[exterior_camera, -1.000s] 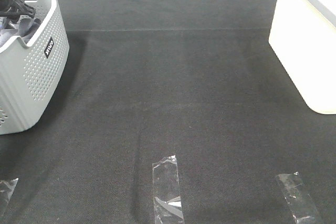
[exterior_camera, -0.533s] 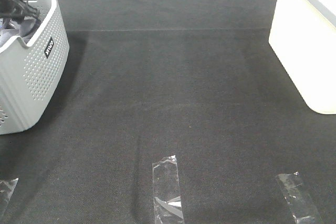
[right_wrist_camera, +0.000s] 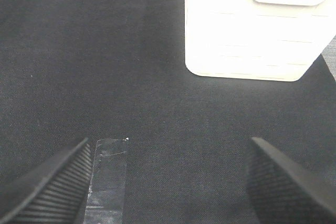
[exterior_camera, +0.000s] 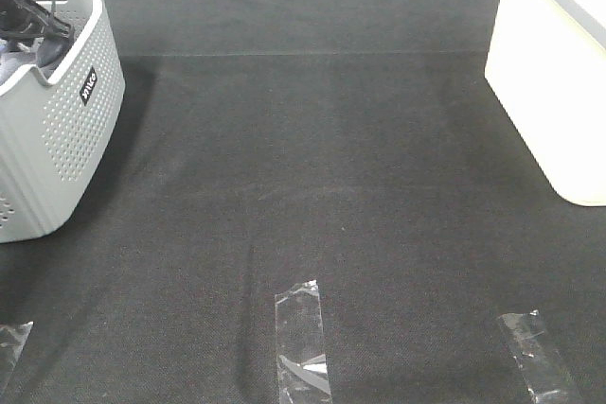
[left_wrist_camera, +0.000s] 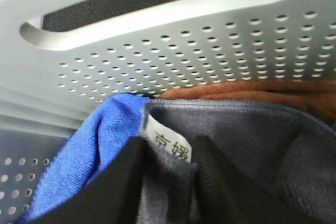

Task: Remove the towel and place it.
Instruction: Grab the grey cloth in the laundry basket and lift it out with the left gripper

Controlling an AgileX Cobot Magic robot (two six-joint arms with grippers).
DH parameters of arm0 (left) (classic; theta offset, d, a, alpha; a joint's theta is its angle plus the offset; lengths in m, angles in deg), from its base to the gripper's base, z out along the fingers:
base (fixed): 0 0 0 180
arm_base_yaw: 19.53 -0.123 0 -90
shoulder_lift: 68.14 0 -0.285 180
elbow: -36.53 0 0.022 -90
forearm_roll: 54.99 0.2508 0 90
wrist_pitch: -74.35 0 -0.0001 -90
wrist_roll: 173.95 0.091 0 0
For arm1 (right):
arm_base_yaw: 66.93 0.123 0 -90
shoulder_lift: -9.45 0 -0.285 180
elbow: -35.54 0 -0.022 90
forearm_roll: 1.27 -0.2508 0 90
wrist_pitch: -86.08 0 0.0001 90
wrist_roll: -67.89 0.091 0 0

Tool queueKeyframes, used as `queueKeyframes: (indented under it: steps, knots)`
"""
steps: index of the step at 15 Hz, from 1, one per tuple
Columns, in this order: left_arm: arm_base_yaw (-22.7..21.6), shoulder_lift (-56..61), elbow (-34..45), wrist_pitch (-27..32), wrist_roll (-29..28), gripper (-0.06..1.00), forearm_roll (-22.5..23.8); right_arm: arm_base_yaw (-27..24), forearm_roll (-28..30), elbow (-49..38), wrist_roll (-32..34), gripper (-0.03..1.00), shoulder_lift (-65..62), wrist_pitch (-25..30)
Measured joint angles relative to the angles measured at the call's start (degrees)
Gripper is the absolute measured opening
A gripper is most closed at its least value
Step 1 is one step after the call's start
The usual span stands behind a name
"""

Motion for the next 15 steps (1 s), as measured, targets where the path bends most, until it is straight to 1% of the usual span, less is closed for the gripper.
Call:
queueKeyframes:
  steps: [1,4,6,9,13,15]
  knots:
    - [0.0,-0.11,0.0,0.0,0.0,0.21,0.69,0.0,0.0,0.0,0.0,0.75,0.0,0.0]
    - [0.0,-0.74,0.0,0.17,0.17,0.01,2.18,0.0,0.0,0.0,0.0,0.75,0.0,0.0]
    - [0.0,-0.74,0.0,0.17,0.17,0.0,3.61,0.0,0.0,0.0,0.0,0.75,0.0,0.0]
    - [0.0,0.52,0.0,1.83,0.17,0.0,4.07,0.0,0.0,0.0,0.0,0.75,0.0,0.0]
    - [0.17,7.39,0.0,4.81,0.23,0.0,3.32,0.0,0.0,0.0,0.0,0.75,0.0,0.0]
    - [0.69,11.0,0.0,6.53,1.49,0.0,2.75,0.0,0.0,0.0,0.0,0.75,0.0,0.0]
